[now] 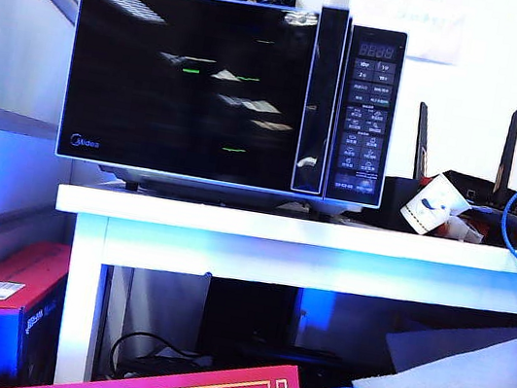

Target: Open the microwave door, place the box of snacks from the top of the microwave inside, then close the microwave door.

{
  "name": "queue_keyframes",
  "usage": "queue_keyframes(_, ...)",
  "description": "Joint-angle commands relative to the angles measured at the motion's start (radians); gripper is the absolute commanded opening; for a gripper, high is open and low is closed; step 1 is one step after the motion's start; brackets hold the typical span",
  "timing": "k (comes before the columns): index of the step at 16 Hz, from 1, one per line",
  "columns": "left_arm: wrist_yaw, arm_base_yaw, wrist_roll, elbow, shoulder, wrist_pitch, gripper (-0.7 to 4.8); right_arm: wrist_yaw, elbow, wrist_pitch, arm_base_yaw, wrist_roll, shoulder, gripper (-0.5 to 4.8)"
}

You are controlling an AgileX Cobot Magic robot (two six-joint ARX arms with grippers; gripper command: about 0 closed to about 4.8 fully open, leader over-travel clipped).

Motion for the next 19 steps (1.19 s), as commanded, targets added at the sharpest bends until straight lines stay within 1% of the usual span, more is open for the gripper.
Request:
queue_keyframes(1, 0.009, -0.016, -0.003, 0.002, 0.057, 0.124, -0.06, 0.001, 0.003, 0.034, 0.000, -0.008, -0.003, -0.01)
queue_keyframes(4, 0.029, -0.031, -0.003, 0.002, 0.100, 0.192, -0.06, 0.001, 0.003, 0.034, 0.000, -0.008, -0.002, -0.01)
queue_keyframes(6, 0.055, -0.045, -0.003, 0.002, 0.127, 0.267, -0.06, 0.001, 0.003, 0.033, 0.000, -0.008, -0.002, -0.01)
queue_keyframes(9, 0.051, -0.058, -0.004, 0.002, 0.153, 0.364, -0.06, 0.001, 0.003, 0.035, 0.000, -0.023, 0.000, -0.01)
queue_keyframes(11, 0.027, -0.060, -0.004, 0.002, 0.166, 0.403, -0.06, 0.001, 0.003, 0.037, 0.000, -0.023, 0.005, -0.01)
queue_keyframes(12, -0.001, -0.061, -0.005, 0.002, 0.171, 0.415, -0.06, 0.001, 0.003, 0.037, 0.000, -0.023, 0.005, -0.01)
queue_keyframes(14, -0.114, -0.061, -0.004, 0.002, 0.184, 0.444, -0.06, 0.001, 0.003, 0.036, 0.000, -0.023, 0.010, -0.01)
queue_keyframes(15, -0.137, -0.061, -0.010, 0.002, 0.195, 0.468, -0.06, 0.001, 0.003, 0.036, 0.000, -0.024, 0.010, -0.01)
queue_keyframes(19, -0.113, -0.059, -0.010, 0.002, 0.229, 0.497, -0.06, 0.001, 0.003, 0.036, 0.000, -0.026, 0.010, -0.01)
